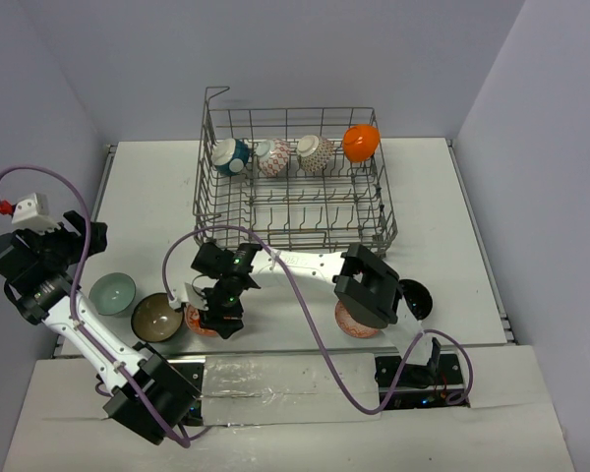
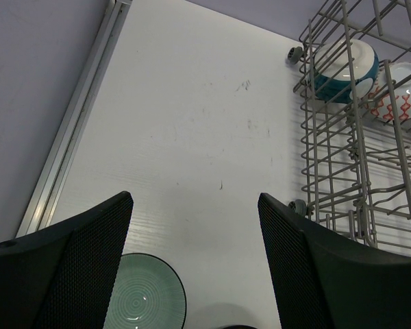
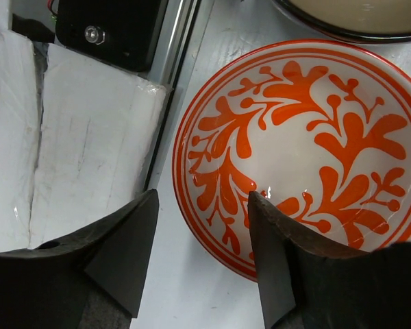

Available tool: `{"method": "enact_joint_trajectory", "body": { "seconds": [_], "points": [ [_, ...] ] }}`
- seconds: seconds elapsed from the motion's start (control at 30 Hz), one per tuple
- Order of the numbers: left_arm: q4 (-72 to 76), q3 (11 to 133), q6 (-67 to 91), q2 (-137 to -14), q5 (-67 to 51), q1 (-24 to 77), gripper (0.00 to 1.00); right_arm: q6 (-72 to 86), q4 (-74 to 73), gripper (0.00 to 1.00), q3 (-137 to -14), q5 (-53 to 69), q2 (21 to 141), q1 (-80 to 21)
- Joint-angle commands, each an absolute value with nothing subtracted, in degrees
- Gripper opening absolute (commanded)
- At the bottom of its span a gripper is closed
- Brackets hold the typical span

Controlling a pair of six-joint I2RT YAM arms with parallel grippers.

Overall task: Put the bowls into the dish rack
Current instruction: Pick up the bowl from the corner of the board.

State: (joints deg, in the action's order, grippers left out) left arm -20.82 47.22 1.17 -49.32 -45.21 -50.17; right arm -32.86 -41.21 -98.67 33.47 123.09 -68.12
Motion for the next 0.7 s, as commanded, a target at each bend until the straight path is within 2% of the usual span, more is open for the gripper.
{"method": "enact_joint_trajectory", "body": {
  "seconds": [0.0, 0.67],
  "points": [
    [-18.7, 47.1, 1.3, -48.9, -46.4, -50.4, 0.80, -33.0, -39.2, 0.62, -99.6, 32.2, 123.3, -68.5],
    [-18.6, 46.7, 1.1, -48.3, -47.3, -50.4, 0.80, -32.7, -40.1, 0.50, -96.1, 30.5, 121.4, -68.5]
  ]
}}
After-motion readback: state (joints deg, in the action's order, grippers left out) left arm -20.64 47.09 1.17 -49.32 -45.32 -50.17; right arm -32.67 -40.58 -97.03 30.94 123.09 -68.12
